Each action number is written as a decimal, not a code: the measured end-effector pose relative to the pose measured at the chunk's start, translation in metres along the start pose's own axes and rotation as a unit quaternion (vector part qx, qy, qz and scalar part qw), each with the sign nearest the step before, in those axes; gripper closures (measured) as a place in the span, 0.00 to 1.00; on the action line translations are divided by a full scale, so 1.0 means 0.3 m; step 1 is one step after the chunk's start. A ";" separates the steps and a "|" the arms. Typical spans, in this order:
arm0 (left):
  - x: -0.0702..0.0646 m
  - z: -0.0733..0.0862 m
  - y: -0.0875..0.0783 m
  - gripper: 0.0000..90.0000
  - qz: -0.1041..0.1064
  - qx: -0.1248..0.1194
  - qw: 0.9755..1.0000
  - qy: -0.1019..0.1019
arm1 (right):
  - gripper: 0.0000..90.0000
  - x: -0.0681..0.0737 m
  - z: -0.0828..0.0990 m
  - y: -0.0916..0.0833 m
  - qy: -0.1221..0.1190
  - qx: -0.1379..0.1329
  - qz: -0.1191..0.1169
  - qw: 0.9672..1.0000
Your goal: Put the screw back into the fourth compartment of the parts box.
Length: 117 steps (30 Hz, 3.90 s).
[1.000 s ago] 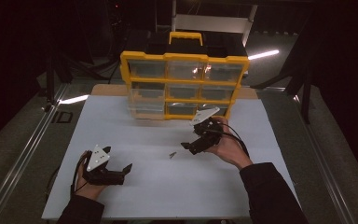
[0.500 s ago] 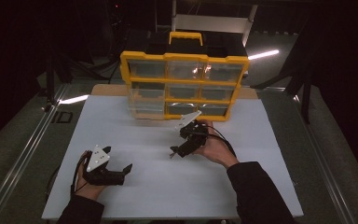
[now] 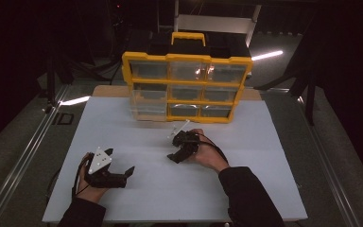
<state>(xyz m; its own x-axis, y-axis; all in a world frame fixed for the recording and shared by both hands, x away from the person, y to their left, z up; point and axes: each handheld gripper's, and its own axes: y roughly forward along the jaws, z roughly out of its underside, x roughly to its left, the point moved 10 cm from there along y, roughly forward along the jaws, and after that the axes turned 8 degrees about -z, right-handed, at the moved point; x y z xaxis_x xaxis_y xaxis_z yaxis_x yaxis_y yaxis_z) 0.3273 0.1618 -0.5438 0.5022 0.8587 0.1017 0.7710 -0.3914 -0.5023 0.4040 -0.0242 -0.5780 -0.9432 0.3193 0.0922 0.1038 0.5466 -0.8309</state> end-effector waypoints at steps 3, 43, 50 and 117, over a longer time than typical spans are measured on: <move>-0.004 0.000 0.001 0.00 0.001 0.001 1.000 0.002 | 0.41 -0.006 0.003 0.019 -0.007 0.011 0.003 1.000; -0.008 0.006 0.007 0.00 -0.001 0.008 1.000 0.010 | 0.79 -0.030 0.005 0.066 0.043 0.048 -0.018 0.998; -0.010 0.008 0.009 0.00 -0.002 0.009 1.000 0.011 | 0.91 -0.040 0.011 0.063 0.052 0.048 -0.014 0.997; -0.008 0.009 0.010 0.00 -0.003 0.011 1.000 0.012 | 0.98 -0.043 -0.096 -0.155 0.051 0.031 -0.032 0.998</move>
<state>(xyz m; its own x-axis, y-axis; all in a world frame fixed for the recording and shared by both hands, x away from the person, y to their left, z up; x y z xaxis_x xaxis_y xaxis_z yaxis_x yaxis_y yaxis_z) 0.3272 0.1594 -0.5478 0.5067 0.8530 0.1249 0.7657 -0.3788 -0.5199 0.4203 -0.0314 -0.5247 -0.9100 0.3639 0.1988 0.0218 0.5209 -0.8533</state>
